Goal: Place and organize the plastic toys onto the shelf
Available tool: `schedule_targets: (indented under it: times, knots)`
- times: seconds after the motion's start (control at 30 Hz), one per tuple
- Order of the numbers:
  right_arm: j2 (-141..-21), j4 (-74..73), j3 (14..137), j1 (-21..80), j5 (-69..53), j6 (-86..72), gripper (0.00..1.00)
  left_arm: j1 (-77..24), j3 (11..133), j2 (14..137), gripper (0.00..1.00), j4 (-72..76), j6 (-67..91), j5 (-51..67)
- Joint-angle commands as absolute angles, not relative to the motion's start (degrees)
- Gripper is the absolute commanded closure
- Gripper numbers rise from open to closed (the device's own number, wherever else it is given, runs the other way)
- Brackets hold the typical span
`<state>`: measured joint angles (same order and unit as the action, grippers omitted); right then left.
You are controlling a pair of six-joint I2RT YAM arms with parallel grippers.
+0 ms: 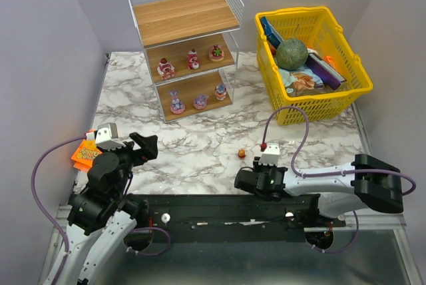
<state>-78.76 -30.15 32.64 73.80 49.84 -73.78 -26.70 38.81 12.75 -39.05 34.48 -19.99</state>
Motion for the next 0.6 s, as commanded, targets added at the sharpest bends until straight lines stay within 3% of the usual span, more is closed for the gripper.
schedule_targets:
  times: [0.0, 0.3, 0.57]
  knots:
    - [-73.49, -36.46, 38.48, 73.56, 53.7, -69.89, 0.99, -26.54, 38.41, 12.48, 0.01, -38.32, 33.75, -19.16]
    - [-67.32, -35.61, 62.82, 68.49, 50.2, -41.34, 0.99, -26.46, 38.32, 12.66, 0.01, -38.41, 33.75, -19.16]
    - [-81.7, -30.5, 95.21, 56.88, 35.08, -17.51, 0.99, -26.54, 38.32, 13.27, 0.01, -38.32, 33.66, -18.9]
